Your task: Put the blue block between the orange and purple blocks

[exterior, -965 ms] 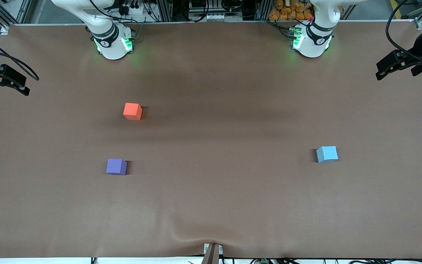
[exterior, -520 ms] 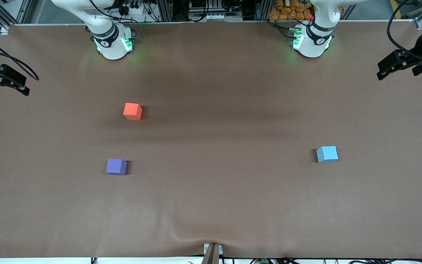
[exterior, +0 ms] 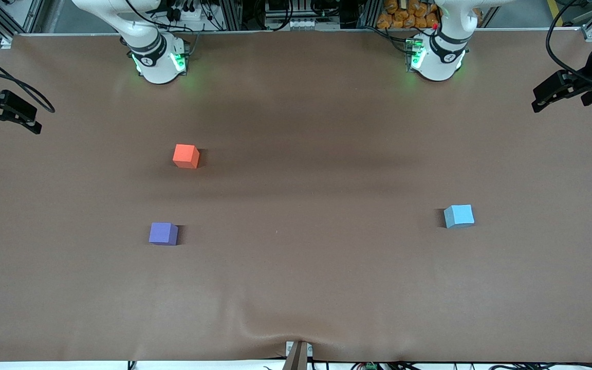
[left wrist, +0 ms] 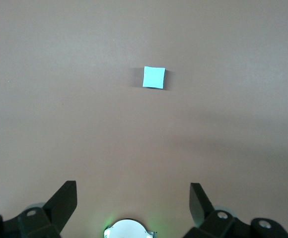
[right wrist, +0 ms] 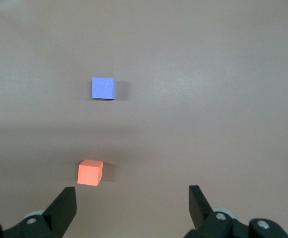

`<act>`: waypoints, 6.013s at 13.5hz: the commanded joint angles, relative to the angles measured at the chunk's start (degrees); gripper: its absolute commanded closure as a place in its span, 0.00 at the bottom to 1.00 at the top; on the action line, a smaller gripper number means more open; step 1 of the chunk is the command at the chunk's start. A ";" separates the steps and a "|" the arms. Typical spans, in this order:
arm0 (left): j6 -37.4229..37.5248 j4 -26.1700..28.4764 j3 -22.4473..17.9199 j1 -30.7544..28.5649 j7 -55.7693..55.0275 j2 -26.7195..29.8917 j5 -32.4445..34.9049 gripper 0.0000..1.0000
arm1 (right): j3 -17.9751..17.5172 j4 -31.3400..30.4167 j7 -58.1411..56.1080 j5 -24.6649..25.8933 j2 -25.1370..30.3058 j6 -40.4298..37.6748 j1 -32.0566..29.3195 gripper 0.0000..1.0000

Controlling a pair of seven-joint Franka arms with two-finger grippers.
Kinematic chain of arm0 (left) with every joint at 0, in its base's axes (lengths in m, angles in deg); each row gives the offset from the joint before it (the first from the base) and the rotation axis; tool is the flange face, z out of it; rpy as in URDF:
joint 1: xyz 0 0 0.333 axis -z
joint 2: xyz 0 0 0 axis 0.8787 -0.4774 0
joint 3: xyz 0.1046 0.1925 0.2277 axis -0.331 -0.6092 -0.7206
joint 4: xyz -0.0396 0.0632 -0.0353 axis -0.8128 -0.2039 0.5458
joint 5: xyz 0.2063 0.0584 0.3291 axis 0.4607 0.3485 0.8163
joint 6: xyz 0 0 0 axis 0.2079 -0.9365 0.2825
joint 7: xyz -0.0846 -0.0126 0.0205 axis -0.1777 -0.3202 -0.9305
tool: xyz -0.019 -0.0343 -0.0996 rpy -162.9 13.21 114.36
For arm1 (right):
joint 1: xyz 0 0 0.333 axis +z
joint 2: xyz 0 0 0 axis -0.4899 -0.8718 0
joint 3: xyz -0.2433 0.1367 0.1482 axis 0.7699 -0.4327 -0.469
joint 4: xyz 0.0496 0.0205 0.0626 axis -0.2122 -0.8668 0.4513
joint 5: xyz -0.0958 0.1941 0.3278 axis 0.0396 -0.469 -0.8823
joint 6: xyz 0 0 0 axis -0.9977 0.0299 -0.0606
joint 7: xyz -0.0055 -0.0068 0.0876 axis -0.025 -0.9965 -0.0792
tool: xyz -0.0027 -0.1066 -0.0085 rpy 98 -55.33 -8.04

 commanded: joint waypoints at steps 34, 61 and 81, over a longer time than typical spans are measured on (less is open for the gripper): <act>-65.60 27.90 0.15 -2.31 1.10 -30.34 -1.18 0.00 | -0.12 0.99 -0.72 -1.45 -0.43 -1.27 -1.37 0.00; -61.83 15.18 12.72 23.06 -2.93 -35.95 -1.27 1.00 | -0.03 0.99 -0.72 -3.03 -0.52 -1.80 -1.98 0.00; -51.08 -17.63 -2.30 52.10 -20.42 -54.20 -1.53 0.00 | -0.12 0.99 -0.81 -3.03 -0.52 -1.80 -1.72 0.00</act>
